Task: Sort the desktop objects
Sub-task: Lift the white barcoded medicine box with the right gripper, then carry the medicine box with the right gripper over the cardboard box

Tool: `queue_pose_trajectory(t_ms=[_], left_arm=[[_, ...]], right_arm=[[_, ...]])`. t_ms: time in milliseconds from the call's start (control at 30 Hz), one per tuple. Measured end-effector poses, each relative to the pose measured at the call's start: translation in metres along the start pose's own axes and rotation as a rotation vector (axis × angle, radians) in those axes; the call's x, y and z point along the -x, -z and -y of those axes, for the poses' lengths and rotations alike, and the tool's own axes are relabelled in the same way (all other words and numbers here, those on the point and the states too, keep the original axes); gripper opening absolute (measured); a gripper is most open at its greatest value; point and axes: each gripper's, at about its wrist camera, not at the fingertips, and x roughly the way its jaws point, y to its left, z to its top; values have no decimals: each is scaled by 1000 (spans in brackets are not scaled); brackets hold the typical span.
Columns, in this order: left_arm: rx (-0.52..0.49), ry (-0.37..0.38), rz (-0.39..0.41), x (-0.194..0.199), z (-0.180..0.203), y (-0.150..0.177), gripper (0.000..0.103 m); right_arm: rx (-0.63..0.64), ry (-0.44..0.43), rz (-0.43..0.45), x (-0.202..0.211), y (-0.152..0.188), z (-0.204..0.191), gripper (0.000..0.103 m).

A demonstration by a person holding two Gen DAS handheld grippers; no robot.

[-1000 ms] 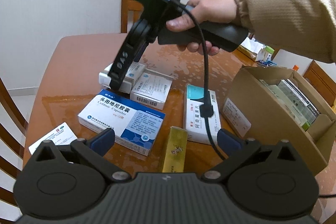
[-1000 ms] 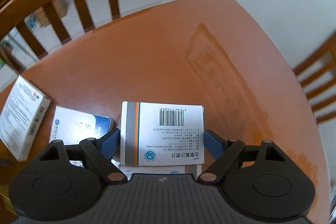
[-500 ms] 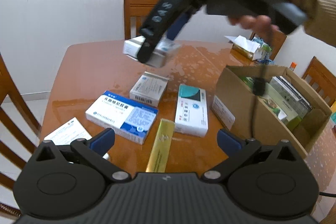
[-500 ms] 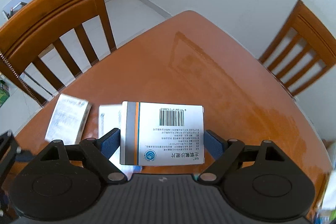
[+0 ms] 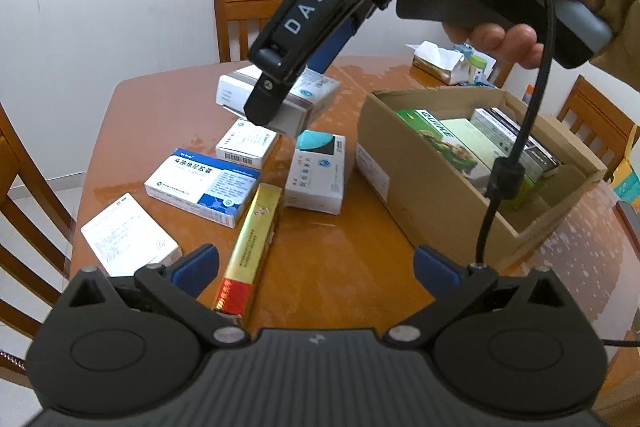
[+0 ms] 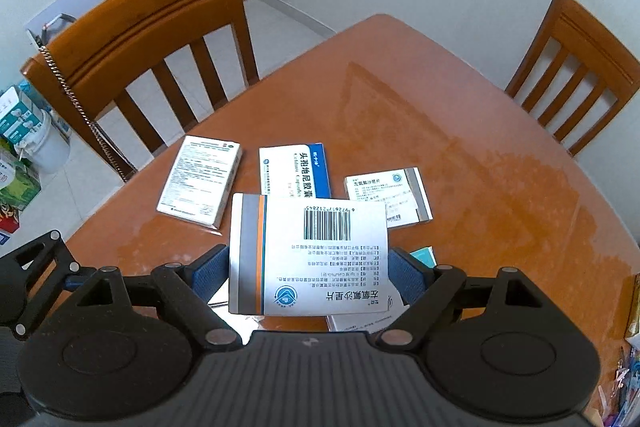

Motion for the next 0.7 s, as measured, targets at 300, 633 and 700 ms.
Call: queue_pose_trajectory(t_ms=[300, 633, 700], left_arm=[[-23, -5, -7, 14, 21, 3, 103], [-11, 14, -19, 23, 37, 8, 103], [-15, 19, -27, 22, 41, 9, 103]], right_arm=[[-6, -26, 32, 21, 18, -9, 89], [-117, -12, 144, 67, 61, 4, 89], [-186, 20, 182, 82, 81, 19, 89]])
